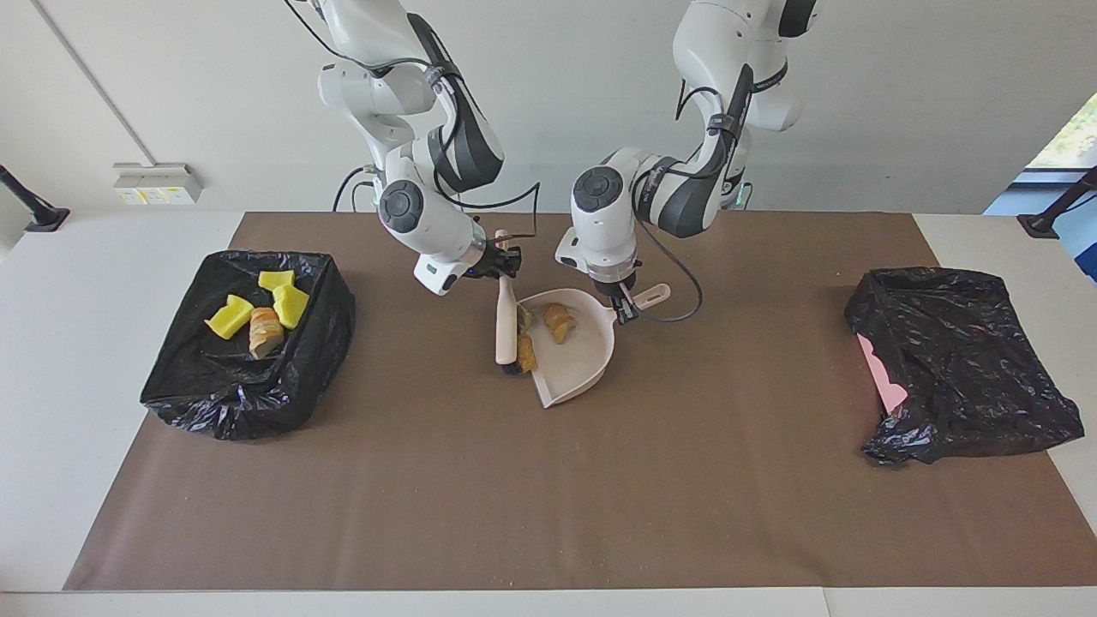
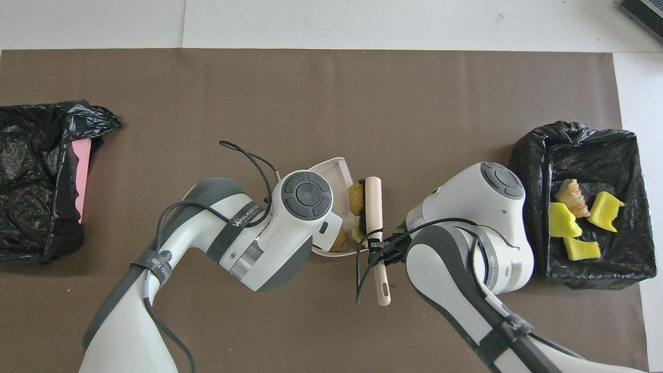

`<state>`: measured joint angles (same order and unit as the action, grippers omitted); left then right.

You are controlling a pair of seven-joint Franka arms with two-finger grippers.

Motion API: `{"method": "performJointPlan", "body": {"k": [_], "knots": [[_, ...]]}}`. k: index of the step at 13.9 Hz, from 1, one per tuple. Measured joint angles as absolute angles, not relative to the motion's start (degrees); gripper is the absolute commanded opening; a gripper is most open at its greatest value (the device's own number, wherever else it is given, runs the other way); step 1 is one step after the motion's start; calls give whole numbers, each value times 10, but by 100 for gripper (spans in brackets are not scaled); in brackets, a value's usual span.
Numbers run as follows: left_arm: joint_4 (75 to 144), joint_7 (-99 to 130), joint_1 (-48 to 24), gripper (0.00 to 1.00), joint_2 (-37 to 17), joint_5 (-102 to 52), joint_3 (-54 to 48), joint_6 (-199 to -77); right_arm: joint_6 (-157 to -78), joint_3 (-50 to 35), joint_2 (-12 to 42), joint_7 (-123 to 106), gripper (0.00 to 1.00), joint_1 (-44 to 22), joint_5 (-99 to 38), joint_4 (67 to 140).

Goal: Sweep and dump trash in bin
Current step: 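Sweep the bread into the dustpan with the right gripper while the left gripper holds it, then carry the dustpan to the bag nearer the left gripper and tip it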

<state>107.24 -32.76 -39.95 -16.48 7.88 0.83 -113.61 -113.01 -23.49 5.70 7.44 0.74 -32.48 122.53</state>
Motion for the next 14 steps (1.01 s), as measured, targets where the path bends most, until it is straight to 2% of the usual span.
{"method": "performJointPlan", "body": {"k": [4, 8, 10, 14], "knots": [[1087, -328, -401, 0, -156, 79, 8, -1144, -1039, -229, 56, 74, 0, 19, -334, 1168], [1092, -356, -400, 0, -152, 79, 12, -1151, -944, -225, 47, 89, 0, 59, -194, 1100], [1091, -392, -385, 0, -143, 80, 18, -1151, -928, -227, 29, 134, 0, 54, -145, 1091], [1091, -458, -331, 0, -92, 80, 23, -1120, -894, -234, -31, 218, 0, 28, -131, 1102]]}}
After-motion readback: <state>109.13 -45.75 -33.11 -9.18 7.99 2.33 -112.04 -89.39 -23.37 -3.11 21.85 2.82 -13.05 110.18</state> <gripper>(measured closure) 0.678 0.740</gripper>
